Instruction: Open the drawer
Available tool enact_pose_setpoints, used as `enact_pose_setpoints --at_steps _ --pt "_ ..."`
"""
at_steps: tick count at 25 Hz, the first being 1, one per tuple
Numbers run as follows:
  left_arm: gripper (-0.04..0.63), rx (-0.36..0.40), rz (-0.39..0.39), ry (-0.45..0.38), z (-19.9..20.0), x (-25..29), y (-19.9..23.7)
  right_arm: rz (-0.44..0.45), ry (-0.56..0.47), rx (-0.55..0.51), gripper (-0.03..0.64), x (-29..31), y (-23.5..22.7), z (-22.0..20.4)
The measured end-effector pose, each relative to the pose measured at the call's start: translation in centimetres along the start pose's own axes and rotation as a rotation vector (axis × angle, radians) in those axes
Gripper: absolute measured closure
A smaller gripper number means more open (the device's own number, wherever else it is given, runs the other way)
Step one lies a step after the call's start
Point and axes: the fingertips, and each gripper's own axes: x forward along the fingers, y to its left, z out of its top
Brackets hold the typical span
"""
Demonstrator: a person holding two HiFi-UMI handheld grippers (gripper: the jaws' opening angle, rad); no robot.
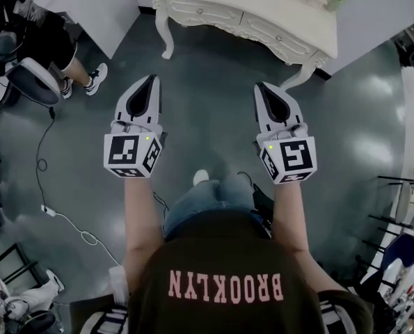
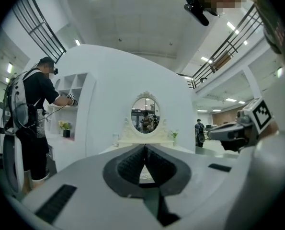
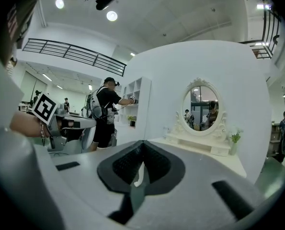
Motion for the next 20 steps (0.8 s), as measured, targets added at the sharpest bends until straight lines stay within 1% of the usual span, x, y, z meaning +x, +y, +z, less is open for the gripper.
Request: enact_pose_setpoints --at_steps 4,10,15,20 --pt "0.589 0.029 0.015 0.041 -1.1 0.6 1.3 0.008 0.008 0.005 0.620 2.3 0.3 0.1" --pt "0.589 0.026 0.057 0.060 -1.8 2.1 4.0 0.032 0.015 0.013 0.620 6.1 0.4 -0.3" --pt "0.589 0.045 0.094 0.084 -2.6 4.8 6.1 0.065 0.018 0.026 0.620 10.1 -0.5 -1.0" --pt "0.589 0.052 0.112 0.110 -3.4 8.4 8.3 0.064 0.026 0.071 0.620 15.2 -2.3 -2.0"
